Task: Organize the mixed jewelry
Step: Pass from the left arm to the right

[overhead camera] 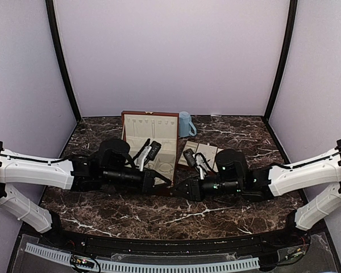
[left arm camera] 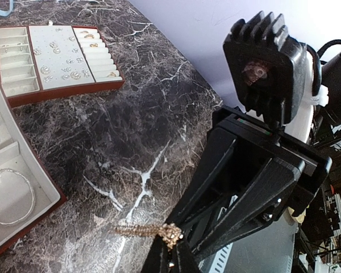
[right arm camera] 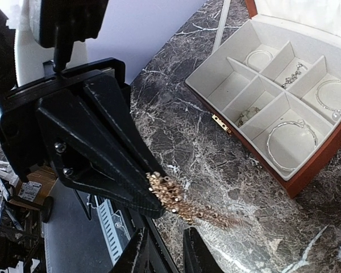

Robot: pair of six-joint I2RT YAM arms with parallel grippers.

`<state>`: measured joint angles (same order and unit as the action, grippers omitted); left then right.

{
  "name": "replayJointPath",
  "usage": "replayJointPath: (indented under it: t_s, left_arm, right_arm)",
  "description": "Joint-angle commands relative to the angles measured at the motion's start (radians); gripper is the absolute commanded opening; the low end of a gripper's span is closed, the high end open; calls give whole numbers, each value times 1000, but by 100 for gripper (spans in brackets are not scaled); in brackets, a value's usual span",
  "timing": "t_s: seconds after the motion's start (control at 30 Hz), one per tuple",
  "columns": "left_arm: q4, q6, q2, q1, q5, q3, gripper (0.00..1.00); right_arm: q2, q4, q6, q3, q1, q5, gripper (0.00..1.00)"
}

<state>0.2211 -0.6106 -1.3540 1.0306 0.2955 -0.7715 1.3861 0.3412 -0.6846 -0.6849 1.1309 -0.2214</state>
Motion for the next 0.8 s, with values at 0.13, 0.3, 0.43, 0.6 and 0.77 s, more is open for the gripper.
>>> replayJointPath:
  t_s: [0.13, 0.3, 0.43, 0.6, 0.77]
  left_arm:
    - [-37, -20, 39, 2, 21, -29, 0]
    - [-38, -22, 41, 2, 24, -31, 0]
    - [-39, -22, 42, 2, 26, -33, 0]
    - [-39, -30, 42, 2, 31, -34, 0]
    - [-35, -37, 48, 3, 32, -34, 0]
  right_arm:
    - [23, 71, 20, -11, 7, 58, 23]
    - [47, 78, 26, -25, 7, 45, 22]
    - [54, 77, 32, -28, 8, 45, 17]
    - [61, 65, 40, -33, 7, 57, 18]
    - [72, 51, 61, -47, 9, 57, 19]
